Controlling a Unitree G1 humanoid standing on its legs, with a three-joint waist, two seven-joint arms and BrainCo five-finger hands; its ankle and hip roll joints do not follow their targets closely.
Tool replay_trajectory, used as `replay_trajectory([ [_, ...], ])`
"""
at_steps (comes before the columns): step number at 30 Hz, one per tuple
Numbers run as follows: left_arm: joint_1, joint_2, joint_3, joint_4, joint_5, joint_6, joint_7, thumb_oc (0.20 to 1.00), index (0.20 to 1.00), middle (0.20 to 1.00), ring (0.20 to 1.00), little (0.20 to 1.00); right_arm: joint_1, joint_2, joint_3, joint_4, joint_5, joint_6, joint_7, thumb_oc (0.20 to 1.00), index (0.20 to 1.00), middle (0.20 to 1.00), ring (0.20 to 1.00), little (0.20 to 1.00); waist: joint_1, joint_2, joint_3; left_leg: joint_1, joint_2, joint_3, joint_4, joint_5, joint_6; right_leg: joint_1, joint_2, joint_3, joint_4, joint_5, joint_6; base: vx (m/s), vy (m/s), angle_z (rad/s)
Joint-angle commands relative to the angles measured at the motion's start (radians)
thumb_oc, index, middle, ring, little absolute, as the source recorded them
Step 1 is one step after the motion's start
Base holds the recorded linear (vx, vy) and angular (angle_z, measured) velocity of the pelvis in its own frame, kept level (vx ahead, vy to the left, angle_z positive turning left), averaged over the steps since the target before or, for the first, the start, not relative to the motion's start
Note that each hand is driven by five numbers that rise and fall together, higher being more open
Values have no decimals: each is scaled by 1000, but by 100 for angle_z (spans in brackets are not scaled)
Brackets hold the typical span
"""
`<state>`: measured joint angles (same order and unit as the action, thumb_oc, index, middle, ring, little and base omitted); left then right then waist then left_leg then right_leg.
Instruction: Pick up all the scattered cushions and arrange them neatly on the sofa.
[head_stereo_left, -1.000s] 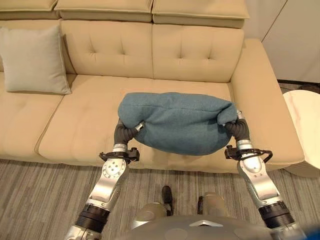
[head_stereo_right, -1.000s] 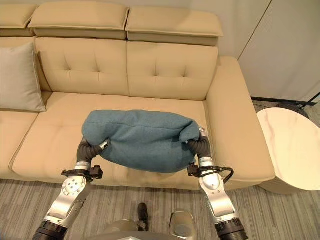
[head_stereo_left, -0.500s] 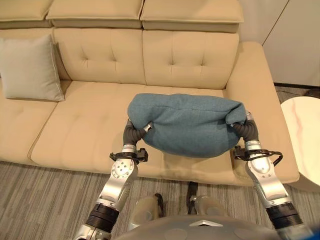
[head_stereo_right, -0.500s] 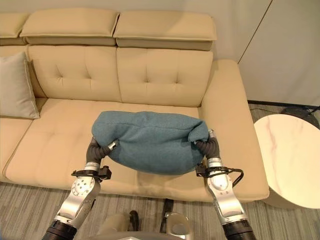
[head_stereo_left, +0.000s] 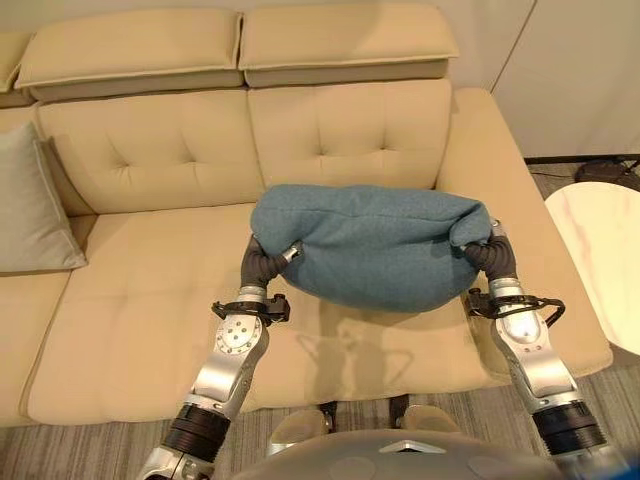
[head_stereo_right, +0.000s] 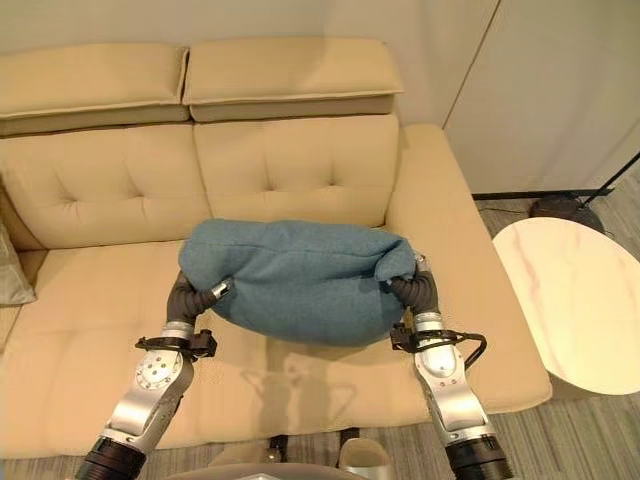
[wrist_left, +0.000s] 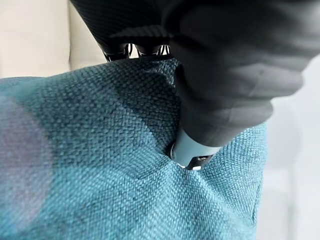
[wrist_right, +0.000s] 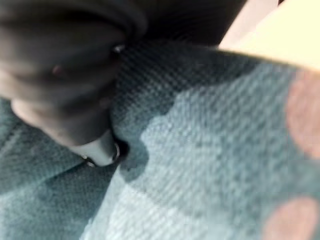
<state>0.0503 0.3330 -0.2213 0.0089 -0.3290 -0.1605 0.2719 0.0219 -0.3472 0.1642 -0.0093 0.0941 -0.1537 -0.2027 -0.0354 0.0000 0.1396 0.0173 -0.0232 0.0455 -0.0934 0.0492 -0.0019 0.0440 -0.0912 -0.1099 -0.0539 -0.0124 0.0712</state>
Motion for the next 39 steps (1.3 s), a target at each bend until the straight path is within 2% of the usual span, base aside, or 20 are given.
replay_trajectory([
  [1,-68,26,37,-120,34,-103,24,200,200,200,200,200,-137,5,-36,-88,-11,-80,-49,200,200,200,200,200,18,-44,-97,16,56,38,36,-100,-41,3,-34,-14,37,-23,76,97,52,-1],
  [4,-145,27,35,-110,46,-110,65,200,200,200,200,200,-240,-5,-10,-62,-44,-72,-89,200,200,200,200,200,30,-43,-103,24,54,43,12,-96,-41,7,-41,-21,6,-7,83,70,27,-1],
  [6,-332,38,-5,-41,75,-113,141,200,200,200,200,200,-419,-10,56,15,-74,-59,-158,200,200,200,200,200,44,-46,-88,5,58,39,6,-89,-46,-6,-42,-31,-21,11,88,-32,-21,-3],
  [7,-369,37,-14,-26,78,-112,151,200,200,200,200,200,-452,-13,65,32,-79,-51,-171,200,200,200,200,200,46,-47,-82,-2,58,37,6,-87,-47,-12,-41,-32,-24,14,88,-130,-43,2],
  [10,-579,55,-70,92,82,-105,201,200,200,200,200,200,-627,-26,118,136,-84,-34,-233,200,200,200,200,200,59,-46,-47,-73,66,26,6,-62,-58,-72,-38,-43,-33,32,92,-170,-46,12],
  [13,-718,63,-106,180,77,-108,230,200,200,200,200,200,-745,-41,140,211,-67,-31,-271,200,200,200,200,200,62,-42,-23,-138,72,16,6,-36,-70,-135,-35,-47,-33,47,94,-164,-24,16],
  [16,-882,84,-153,294,81,-105,251,200,200,200,200,200,-874,-79,160,301,-50,-16,-297,200,200,200,200,200,59,-37,-4,-226,80,7,6,0,-95,-215,-32,-58,-33,65,95,-132,-15,17],
  [20,-1031,103,-181,414,50,-119,269,200,200,200,200,200,-1005,-137,195,433,-30,-4,-319,200,200,200,200,200,58,-39,-6,-328,82,-2,6,36,-115,-311,-33,-72,-33,91,100,-91,-18,11],
  [28,-1084,121,-186,449,35,-142,275,200,200,200,200,200,-1107,-219,212,548,-37,6,-349,200,200,200,200,200,70,-57,-2,-432,90,-21,6,68,-138,-402,-33,-87,-33,102,106,5,-42,6],
  [33,-1086,123,-184,432,34,-145,284,200,200,200,200,200,-1118,-224,214,532,-43,8,-354,200,200,200,200,200,70,-63,-6,-429,91,-27,6,65,-139,-398,-29,-92,-33,95,105,44,-40,9],
  [39,-1074,118,-185,415,33,-139,285,200,200,200,200,200,-1113,-221,224,544,-42,15,-344,200,200,200,200,200,75,-55,1,-428,87,-33,6,66,-139,-398,-33,-97,-33,95,103,0,0,0],
])
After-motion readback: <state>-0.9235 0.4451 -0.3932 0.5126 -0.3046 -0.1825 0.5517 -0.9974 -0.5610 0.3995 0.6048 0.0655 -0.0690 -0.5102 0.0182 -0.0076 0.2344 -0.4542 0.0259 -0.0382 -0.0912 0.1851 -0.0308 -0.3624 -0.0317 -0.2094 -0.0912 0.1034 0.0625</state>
